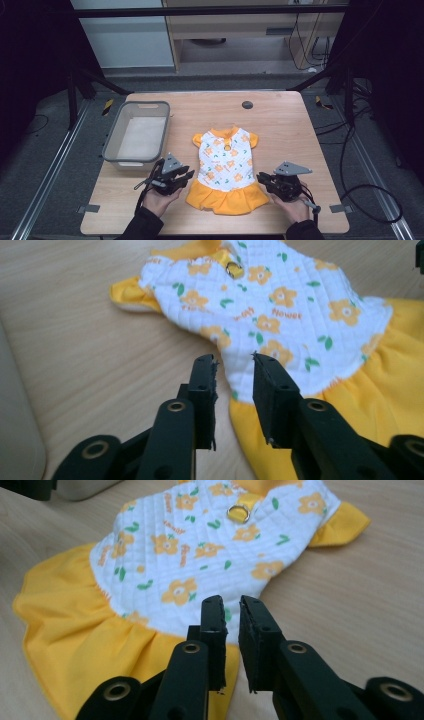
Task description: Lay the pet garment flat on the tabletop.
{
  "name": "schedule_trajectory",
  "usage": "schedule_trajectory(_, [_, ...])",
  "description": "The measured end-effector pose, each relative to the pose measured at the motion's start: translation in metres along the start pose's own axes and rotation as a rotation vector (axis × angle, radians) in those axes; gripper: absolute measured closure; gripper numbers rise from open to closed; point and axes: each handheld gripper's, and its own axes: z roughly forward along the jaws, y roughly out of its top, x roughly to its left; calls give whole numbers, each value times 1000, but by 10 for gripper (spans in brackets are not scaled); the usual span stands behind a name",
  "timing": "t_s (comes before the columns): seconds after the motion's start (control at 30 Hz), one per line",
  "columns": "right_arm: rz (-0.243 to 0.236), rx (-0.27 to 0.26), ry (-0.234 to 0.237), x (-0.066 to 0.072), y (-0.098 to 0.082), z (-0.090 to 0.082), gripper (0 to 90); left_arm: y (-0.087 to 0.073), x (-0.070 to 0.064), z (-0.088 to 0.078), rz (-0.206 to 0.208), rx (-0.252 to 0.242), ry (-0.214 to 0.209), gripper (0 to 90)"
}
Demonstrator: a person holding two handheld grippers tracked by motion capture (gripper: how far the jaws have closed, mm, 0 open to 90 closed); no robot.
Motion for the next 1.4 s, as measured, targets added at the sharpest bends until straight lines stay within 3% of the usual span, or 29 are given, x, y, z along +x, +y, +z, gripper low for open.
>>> schedule_trajectory(0.17, [13, -21, 7, -5, 10, 19, 865, 13, -6, 31, 1, 14, 0, 801])
schedule_trajectory(0.3, [32, -23, 24, -8, 16, 38, 883, 14, -10, 52, -3, 41, -4, 818])
schedule_trajectory(0.4, [26, -1, 25, -9, 16, 53, 881, 11, -13, 64, 18, 81, 10, 820])
schedule_trajectory(0.6, [14, 83, -15, -13, 9, 73, 879, 2, -10, 77, 33, 153, 42, 820])
schedule_trajectory(0.73, [5, 109, -28, -12, 8, 76, 875, 0, -5, 79, 27, 152, 46, 821])
schedule_trajectory(0.93, [16, 100, -54, -12, 8, 77, 868, 2, 2, 83, 11, 133, 52, 826])
schedule_trajectory(1.13, [32, 70, -50, -12, 10, 71, 819, 4, 3, 74, -8, 127, 51, 702])
schedule_trajectory(1.3, [45, -3, -52, -15, 16, 52, 781, 4, 6, 45, -4, 59, 37, 609])
schedule_trajectory(1.4, [57, -43, -58, -19, 18, 38, 744, 3, 12, 24, -25, 15, 21, 567])
